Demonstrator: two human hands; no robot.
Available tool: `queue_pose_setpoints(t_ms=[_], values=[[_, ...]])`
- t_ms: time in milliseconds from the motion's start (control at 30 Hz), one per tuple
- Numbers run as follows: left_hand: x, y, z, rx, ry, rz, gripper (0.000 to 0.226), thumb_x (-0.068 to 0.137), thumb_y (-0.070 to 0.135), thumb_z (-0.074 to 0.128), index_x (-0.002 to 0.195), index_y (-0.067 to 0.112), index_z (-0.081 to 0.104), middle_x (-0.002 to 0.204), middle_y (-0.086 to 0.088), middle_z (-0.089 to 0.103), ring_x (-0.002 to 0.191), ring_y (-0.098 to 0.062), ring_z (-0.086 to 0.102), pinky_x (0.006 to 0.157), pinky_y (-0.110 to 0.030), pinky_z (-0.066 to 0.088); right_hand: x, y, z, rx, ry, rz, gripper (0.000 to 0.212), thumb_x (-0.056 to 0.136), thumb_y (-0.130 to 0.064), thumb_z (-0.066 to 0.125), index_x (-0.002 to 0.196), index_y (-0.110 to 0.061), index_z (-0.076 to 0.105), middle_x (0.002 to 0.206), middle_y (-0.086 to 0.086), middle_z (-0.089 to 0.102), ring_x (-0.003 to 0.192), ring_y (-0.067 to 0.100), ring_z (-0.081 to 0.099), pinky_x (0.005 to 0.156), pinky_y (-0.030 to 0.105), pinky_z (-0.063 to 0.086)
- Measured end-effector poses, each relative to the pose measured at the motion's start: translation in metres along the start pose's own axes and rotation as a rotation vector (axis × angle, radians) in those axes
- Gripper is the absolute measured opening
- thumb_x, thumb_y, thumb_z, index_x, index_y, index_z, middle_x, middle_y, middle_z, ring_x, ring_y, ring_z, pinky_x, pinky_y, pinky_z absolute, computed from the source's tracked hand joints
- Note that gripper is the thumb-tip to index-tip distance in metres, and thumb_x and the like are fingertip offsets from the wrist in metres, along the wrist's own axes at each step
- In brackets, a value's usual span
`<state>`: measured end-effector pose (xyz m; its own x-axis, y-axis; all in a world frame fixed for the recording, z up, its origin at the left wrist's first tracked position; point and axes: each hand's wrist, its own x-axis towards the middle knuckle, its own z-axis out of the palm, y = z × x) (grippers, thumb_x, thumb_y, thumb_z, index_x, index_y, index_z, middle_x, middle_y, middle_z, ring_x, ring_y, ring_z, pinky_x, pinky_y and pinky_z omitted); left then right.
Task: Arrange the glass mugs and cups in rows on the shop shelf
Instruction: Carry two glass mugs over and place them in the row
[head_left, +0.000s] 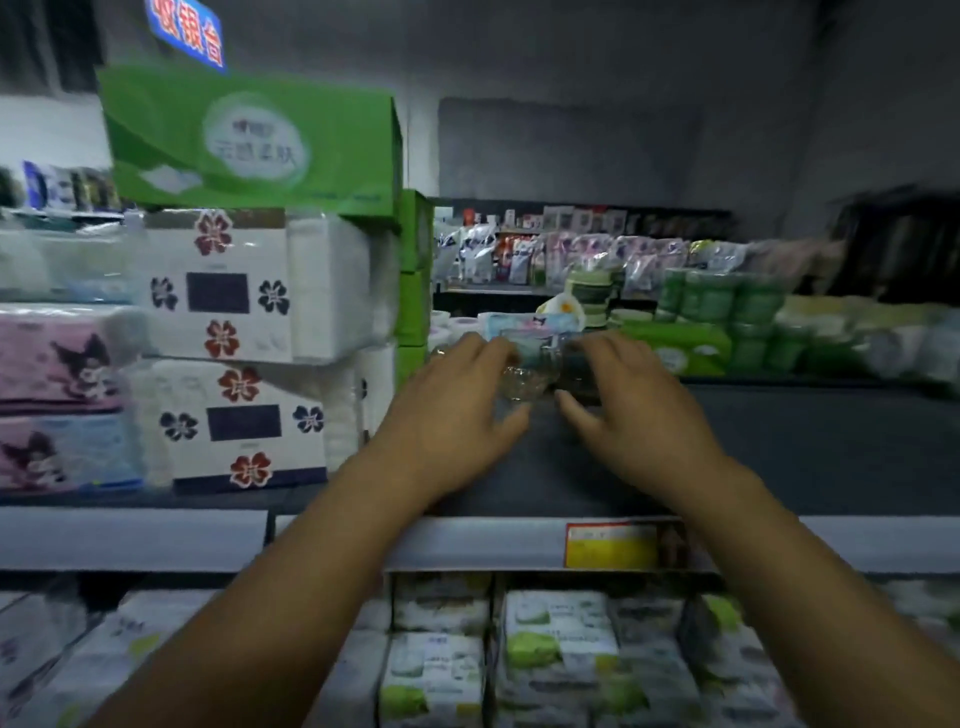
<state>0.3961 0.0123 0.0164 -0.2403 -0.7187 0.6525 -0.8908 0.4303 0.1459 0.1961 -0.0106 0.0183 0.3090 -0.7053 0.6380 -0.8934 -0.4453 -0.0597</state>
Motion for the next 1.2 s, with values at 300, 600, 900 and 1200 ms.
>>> queue_pose_setpoints(t_ms=[300,600,900,1200], values=[[0.141,-0.028,0.067,0.227,-0.327,-0.052,0.062,0.092,0.043,0.064,0.144,0.015,0.044,0.142,-0.014,0.04,0.121,-0.036,0.054,0.098,-0.048,0.049,0.1,0.091,0.036,-0.169,-0.267,0.148,0.053,0.091,-0.043,0.066,0.133,-0.016,0.049,0.135,0.01,0.053,0.123,0.032,0.05,0.096,0.044,0.049],[0.148,-0.041,0.08,0.096,-0.38,-0.054,0.02,0.099,0.024,0.055,0.093,0.008,0.064,0.091,-0.008,0.064,0.086,-0.025,0.055,0.075,-0.032,0.043,0.106,0.101,0.045,0.086,-0.333,0.107,0.028,0.094,-0.028,0.068,0.081,-0.03,0.044,0.082,-0.008,0.051,0.083,0.017,0.049,0.059,0.024,0.032],[0.05,-0.025,0.008,-0.032,-0.276,0.045,0.007,0.092,0.023,0.065,0.091,0.016,0.062,0.084,0.003,0.064,0.075,-0.009,0.058,0.066,-0.028,0.043,0.037,0.09,-0.003,0.171,-0.265,-0.023,0.026,0.086,-0.038,0.075,0.077,-0.034,0.052,0.093,-0.009,0.047,0.081,0.007,0.046,0.066,0.022,0.031],[-0.014,-0.015,-0.004,-0.287,-0.151,-0.225,0.08,0.064,0.078,0.067,0.133,0.051,0.038,0.128,0.02,0.037,0.096,0.002,0.061,0.087,-0.021,0.047,-0.013,0.078,-0.011,0.573,-0.064,0.39,0.051,0.078,-0.031,0.086,0.119,-0.02,0.057,0.109,-0.005,0.06,0.096,0.013,0.061,0.076,0.029,0.05]])
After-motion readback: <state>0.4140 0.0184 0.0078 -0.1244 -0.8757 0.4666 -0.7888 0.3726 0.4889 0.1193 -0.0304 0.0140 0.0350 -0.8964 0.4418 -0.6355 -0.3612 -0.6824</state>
